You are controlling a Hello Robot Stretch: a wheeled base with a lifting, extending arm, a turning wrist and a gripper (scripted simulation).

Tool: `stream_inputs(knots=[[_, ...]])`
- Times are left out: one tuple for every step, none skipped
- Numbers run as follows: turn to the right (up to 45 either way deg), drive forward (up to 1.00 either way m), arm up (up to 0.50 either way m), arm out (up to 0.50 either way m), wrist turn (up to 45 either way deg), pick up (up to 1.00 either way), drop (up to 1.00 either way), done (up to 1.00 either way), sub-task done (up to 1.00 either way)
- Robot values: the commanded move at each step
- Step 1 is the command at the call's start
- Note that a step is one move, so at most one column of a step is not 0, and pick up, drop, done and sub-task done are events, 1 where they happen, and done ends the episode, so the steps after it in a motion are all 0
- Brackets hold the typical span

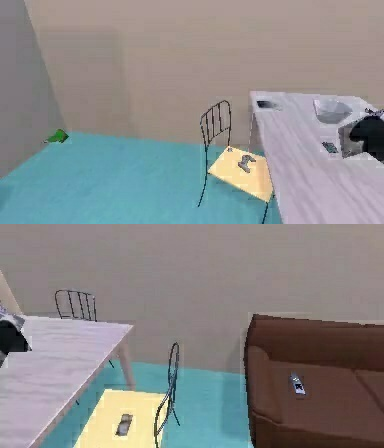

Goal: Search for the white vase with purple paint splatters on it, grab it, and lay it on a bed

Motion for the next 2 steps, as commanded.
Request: stream_inputs(knots=[[0.0,0.95,0.0,0.0,0.0,0.0,0.0,0.0,0.0],[0.0,0.0,0.5,0.0,0.0,0.0,0.0,0.0,0.0]])
